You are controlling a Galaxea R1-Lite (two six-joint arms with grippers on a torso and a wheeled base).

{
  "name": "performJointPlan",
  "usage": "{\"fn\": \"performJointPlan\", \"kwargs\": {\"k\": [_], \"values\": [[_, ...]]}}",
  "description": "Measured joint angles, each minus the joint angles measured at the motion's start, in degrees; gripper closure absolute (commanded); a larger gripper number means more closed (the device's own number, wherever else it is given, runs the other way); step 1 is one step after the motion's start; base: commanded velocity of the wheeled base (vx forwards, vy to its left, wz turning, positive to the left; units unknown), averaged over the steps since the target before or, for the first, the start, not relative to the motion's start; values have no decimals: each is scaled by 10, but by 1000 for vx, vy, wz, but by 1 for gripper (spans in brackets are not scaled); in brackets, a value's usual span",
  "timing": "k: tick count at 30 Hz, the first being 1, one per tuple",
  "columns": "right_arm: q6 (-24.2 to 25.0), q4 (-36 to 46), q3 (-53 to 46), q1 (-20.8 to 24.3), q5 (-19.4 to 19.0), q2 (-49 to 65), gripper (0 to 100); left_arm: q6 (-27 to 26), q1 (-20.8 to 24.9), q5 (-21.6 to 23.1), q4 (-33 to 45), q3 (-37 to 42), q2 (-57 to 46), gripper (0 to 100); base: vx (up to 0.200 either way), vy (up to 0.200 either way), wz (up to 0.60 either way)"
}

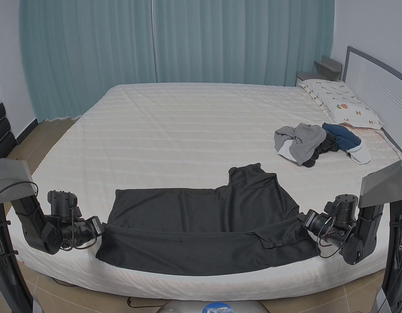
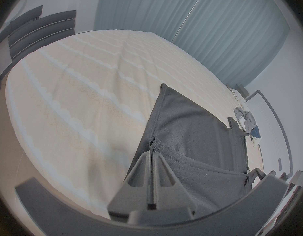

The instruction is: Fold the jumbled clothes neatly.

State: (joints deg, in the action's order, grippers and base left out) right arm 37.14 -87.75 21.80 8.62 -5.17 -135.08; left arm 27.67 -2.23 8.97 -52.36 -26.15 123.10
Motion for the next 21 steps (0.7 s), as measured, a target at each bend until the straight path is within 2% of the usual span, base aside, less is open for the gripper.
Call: {"fn": "performJointPlan", "kwargs": {"k": [15, 16, 21], "values": [[10, 0, 15, 8, 1, -8, 100, 2, 0, -1, 19, -13, 12, 100, 0, 0, 0], [10, 0, 16, 9, 1, -11, 100, 3, 0, -1, 20, -15, 15, 0, 0, 0, 0], [10, -2, 22, 13, 2, -27, 100, 6, 1, 0, 20, -20, 26, 0, 0, 0, 0]]}}
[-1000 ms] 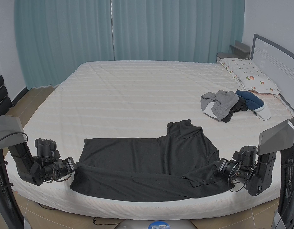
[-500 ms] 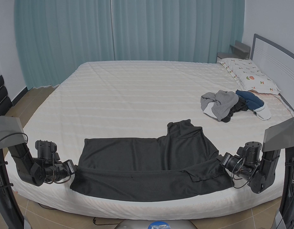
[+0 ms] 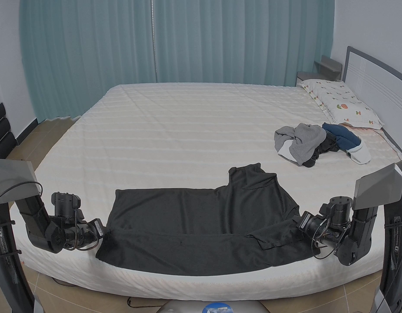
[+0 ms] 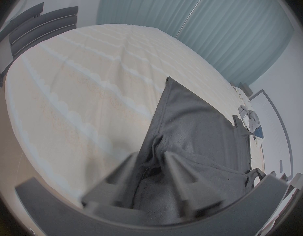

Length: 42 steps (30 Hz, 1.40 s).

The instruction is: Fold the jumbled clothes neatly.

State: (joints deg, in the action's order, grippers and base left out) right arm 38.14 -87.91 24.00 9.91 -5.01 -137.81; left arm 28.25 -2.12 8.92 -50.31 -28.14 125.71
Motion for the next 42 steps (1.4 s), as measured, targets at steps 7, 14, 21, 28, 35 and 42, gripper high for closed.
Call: {"fn": "performJointPlan", "kwargs": {"k": [7, 14, 21, 28, 35, 42], "values": [[1, 0, 4, 3, 0, -14, 0, 0, 0, 0, -2, -3, 11, 0, 0, 0, 0], [34, 7, -12, -7, -3, 28, 0, 1, -5, 5, -4, -1, -3, 0, 0, 0, 0], [92, 51, -76, 2, -7, 106, 0, 4, -14, 26, -1, 13, -65, 0, -86, 0, 0], [184, 62, -125, 59, -7, 139, 0, 80, -16, 87, -5, 77, -102, 0, -171, 0, 0], [201, 66, -108, 85, -1, 117, 0, 117, -19, 147, -9, 113, -108, 0, 0, 0, 0], [203, 65, -72, 86, 4, 89, 0, 118, -21, 154, -34, 122, -93, 0, 0, 0, 0]]}}
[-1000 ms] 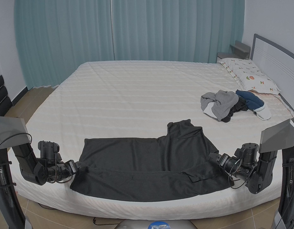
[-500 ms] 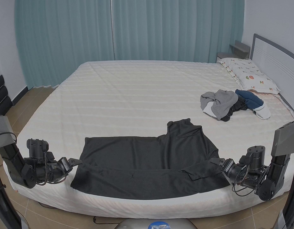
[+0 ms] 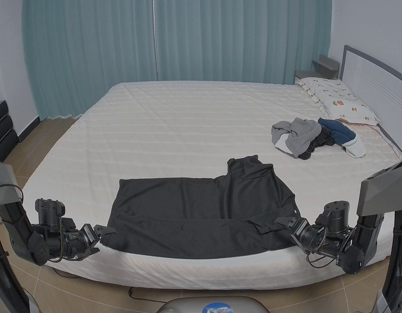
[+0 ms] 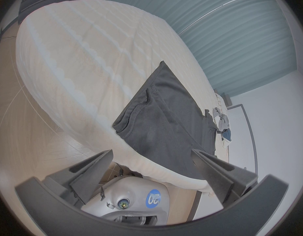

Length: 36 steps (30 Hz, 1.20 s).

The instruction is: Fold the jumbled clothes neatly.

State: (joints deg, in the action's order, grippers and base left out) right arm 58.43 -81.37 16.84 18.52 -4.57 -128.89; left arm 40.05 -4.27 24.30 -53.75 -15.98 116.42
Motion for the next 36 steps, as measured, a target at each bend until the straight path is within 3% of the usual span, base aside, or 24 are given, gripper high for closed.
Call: {"fn": "performJointPlan", "kwargs": {"k": [7, 11, 17, 26, 27, 36], "values": [[0, 8, 62, 4, 4, -23, 0, 0, 0, -3, -49, 17, 21, 0, 0, 0, 0], [0, 17, 82, 9, 7, -39, 0, -3, 0, -4, -53, 22, 28, 0, 0, 0, 0], [0, 18, 112, 13, 42, -64, 0, -5, 1, -4, -55, 24, 33, 0, 0, 0, 0], [2, 16, 127, 10, 49, -85, 0, -7, 2, -5, -55, 25, 36, 0, 0, 0, 0], [4, 15, 128, 9, 52, -86, 100, -7, 2, -5, -55, 25, 36, 0, 0, 0, 0], [14, 16, 128, 8, 62, -90, 100, -7, 3, -5, -55, 25, 38, 0, 0, 0, 0]]}}
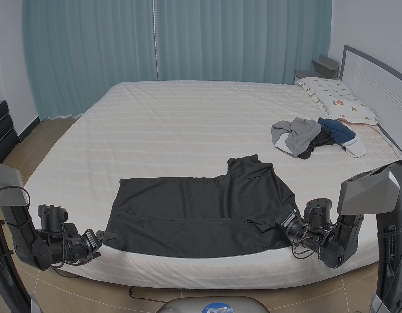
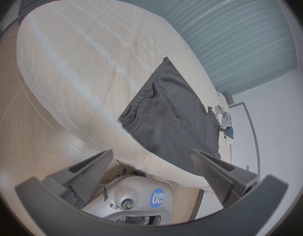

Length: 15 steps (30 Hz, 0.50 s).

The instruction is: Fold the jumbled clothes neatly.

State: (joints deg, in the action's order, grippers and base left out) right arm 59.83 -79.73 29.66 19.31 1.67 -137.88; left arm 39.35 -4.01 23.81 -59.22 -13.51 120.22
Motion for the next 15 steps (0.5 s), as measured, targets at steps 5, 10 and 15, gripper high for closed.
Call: {"fn": "performJointPlan", "kwargs": {"k": [5, 10, 15], "values": [[1, 0, -6, 0, 1, 5, 100, 0, 0, 0, 0, 1, 0, 0, 0, 0, 0], [9, 0, -20, 2, 1, 20, 100, 0, 0, 0, 0, 1, 0, 0, 0, 0, 0], [14, 2, -43, 6, 1, 49, 100, 0, 0, -1, 0, 1, 0, 0, 0, 0, 0]]}}
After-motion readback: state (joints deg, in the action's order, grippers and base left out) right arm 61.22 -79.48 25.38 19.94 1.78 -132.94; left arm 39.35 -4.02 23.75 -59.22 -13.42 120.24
